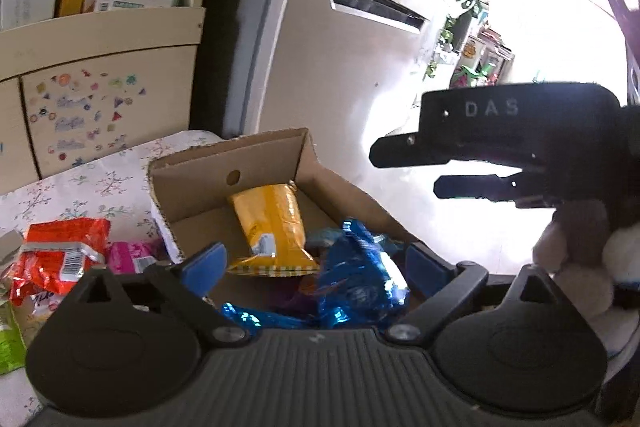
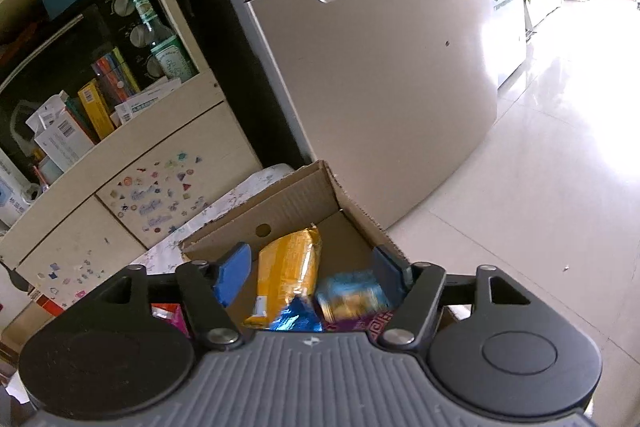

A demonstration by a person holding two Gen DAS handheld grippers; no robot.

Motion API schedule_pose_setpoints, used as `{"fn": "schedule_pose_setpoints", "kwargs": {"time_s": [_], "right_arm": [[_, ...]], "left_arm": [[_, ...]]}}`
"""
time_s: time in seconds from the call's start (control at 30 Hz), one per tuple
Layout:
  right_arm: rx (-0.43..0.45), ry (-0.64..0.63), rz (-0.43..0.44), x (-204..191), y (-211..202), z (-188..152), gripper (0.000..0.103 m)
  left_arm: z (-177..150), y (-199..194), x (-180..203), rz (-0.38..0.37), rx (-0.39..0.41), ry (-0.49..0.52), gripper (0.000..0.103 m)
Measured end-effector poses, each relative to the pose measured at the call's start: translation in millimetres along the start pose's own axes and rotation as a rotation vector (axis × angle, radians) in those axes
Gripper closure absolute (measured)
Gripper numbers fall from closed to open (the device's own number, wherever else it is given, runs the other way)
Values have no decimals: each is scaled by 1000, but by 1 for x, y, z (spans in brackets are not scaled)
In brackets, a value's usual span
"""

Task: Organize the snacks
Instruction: 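Release the blue foil bag into the box with the left gripper while the right gripper releases the light-blue packet, then grasp the green packet with the left gripper while the right gripper grasps the red bag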

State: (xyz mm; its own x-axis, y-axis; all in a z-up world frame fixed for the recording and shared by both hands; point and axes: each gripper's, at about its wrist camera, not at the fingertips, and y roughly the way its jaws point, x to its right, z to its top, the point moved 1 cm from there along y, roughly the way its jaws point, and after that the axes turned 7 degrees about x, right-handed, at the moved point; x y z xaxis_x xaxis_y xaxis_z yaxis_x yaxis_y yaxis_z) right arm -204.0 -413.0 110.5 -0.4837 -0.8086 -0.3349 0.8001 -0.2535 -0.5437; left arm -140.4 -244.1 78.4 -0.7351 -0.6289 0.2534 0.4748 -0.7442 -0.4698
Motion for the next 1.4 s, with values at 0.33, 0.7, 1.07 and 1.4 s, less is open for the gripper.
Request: {"fn": "schedule_pose_setpoints", "kwargs": {"time_s": [0.33,0.7,1.07,1.4], "right_arm": [[-46,26,69,-9,8,-3,26],[-75,-38,173,-40,14,-11,23],[-102,-105,256,-71,19,-21,23],[-184,-140,382,-102,36,-33,23]], "left_arm": [[6,-17,-22,66,2,-27,6],[12,-41,-67,187,-11,-97,6],[32,-85,-128,318,49,-187,3],[13,-93,-186,468,-86,-187,3]]}}
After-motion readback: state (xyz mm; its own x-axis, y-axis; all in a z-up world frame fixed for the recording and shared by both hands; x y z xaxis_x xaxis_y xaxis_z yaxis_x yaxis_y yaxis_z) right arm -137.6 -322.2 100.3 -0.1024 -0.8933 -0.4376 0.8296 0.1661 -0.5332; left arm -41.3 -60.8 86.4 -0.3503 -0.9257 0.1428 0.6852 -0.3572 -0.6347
